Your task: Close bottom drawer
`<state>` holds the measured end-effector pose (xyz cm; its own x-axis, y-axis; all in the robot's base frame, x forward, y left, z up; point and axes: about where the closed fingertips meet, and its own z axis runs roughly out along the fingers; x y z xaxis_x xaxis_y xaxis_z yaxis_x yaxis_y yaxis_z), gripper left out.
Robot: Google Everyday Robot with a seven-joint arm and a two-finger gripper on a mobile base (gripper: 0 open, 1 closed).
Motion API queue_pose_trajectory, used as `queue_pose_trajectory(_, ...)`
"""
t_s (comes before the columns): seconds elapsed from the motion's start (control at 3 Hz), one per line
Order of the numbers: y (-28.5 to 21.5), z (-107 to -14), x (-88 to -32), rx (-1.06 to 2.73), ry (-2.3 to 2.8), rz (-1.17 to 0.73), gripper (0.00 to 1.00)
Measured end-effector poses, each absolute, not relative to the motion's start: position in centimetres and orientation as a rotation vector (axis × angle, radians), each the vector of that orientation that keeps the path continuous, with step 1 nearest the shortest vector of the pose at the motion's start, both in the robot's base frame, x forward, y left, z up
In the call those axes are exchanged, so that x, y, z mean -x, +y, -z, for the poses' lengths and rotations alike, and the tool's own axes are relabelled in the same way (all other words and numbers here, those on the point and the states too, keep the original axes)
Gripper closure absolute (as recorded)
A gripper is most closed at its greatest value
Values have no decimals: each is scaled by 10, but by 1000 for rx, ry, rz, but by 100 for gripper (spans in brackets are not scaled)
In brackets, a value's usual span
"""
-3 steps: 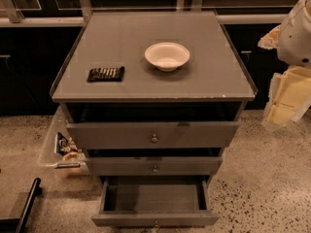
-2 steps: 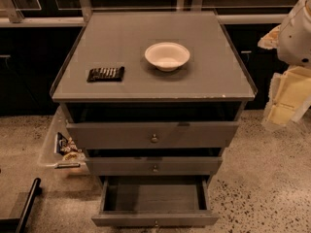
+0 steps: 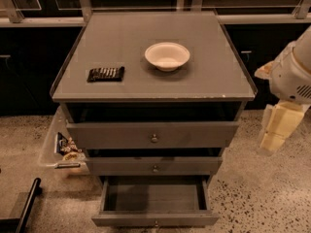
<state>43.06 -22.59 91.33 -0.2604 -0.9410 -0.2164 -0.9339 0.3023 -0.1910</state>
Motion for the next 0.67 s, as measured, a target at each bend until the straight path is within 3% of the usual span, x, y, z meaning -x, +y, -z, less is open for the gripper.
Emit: queue_pose_trajectory(0.67, -240, -826, -411, 1735, 2328, -37, 0)
